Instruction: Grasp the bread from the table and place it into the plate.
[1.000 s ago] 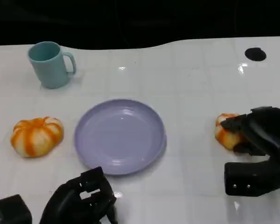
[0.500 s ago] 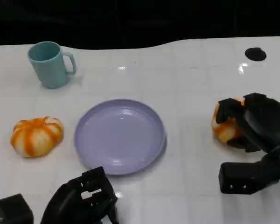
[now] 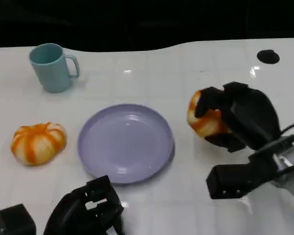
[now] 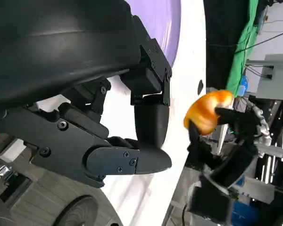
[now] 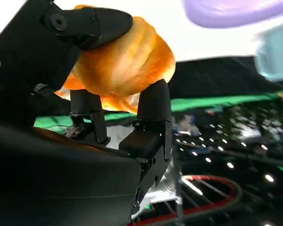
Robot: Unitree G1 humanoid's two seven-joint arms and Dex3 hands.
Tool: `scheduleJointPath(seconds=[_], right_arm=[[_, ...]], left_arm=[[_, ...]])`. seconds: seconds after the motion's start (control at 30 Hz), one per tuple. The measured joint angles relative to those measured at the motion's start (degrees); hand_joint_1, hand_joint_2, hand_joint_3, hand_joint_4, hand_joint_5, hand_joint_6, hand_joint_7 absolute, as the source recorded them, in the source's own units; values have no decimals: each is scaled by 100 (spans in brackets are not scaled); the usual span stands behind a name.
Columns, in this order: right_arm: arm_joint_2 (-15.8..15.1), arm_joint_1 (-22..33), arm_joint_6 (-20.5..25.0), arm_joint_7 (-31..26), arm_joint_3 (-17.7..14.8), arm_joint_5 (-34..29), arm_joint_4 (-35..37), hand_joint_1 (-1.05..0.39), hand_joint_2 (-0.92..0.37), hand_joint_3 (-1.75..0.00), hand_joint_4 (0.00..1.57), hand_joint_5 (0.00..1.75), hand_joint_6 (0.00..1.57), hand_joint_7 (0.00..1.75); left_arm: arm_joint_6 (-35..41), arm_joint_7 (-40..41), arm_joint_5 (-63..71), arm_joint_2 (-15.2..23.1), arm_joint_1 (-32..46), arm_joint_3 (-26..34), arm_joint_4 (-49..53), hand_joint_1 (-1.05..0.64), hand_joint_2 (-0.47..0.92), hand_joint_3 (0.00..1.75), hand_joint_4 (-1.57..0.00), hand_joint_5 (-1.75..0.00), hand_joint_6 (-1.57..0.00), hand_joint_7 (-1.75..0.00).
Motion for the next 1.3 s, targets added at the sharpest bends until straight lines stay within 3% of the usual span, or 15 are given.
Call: scheduleJointPath(seconds=[0.17, 0.27, 0.37, 0.47, 0.57, 0.9, 0.97, 1.0, 1.1, 1.17, 1.2, 1.3], right_arm=[[323, 15, -16, 244, 2, 80, -219, -13, -26, -135, 100, 175, 76, 174], [532, 8, 9, 353, 33, 76, -217, -14, -28, -124, 99, 175, 74, 175], [780, -55, 59, 452, 99, 73, -178, -15, -26, -129, 100, 175, 76, 175], [1016, -215, 99, 446, 216, 3, -35, -17, -26, -130, 99, 175, 76, 175], [1244, -343, 213, 425, 304, -66, 141, -18, -32, -116, 97, 175, 73, 175], [1699, -623, 199, 252, 476, -124, 835, -17, -37, -107, 93, 175, 71, 175], [1725, -686, 192, 210, 490, -126, 924, -19, -43, -96, 87, 168, 75, 144], [1731, -697, 192, 208, 502, -127, 945, -22, -50, -81, 86, 150, 80, 112], [1732, -702, 191, 322, 525, -117, 997, -25, -66, -50, 77, 112, 84, 52], [1723, -702, 189, 504, 531, -95, 1000, -26, -66, -49, 69, 93, 80, 33], [1714, -702, 189, 571, 534, -78, 1000, -29, -68, -50, 58, 79, 73, 23], [1688, -699, 219, 853, 551, -38, 975, -35, -71, -44, 42, 53, 62, 9]], left_arm=[[3, 0, -3, 26, -1, 0, 1, -61, 78, 48, -78, -175, -73, -147], [-6, 0, -3, 32, 0, -1, 1, -61, 78, 48, -78, -175, -73, -147], [-17, 0, -2, 36, 0, -6, 1, -62, 78, 47, -78, -175, -73, -147], [-21, -6, -4, 44, 1, -13, 1, -61, 78, 46, -79, -175, -74, -147], [-51, -62, -6, 56, 2, -13, 6, -60, 79, 46, -79, -175, -74, -145], [-63, -64, -4, 56, 28, -24, -27, -61, 80, 45, -79, -175, -74, -145], [-63, -59, -2, 54, 28, -28, -32, -59, 81, 45, -79, -175, -74, -146], [-64, -53, 2, 53, 28, -29, -33, -59, 81, 46, -79, -175, -73, -146], [-66, -50, 6, 52, 28, -29, -33, -60, 80, 46, -79, -175, -73, -146], [-70, -51, 5, 49, 27, -30, -32, -60, 80, 46, -79, -175, -73, -146], [-71, -51, 4, 47, 27, -29, -31, -61, 80, 45, -79, -175, -73, -146], [-85, -51, 8, 47, 26, -29, -29, -61, 80, 45, -79, -175, -73, -147]])
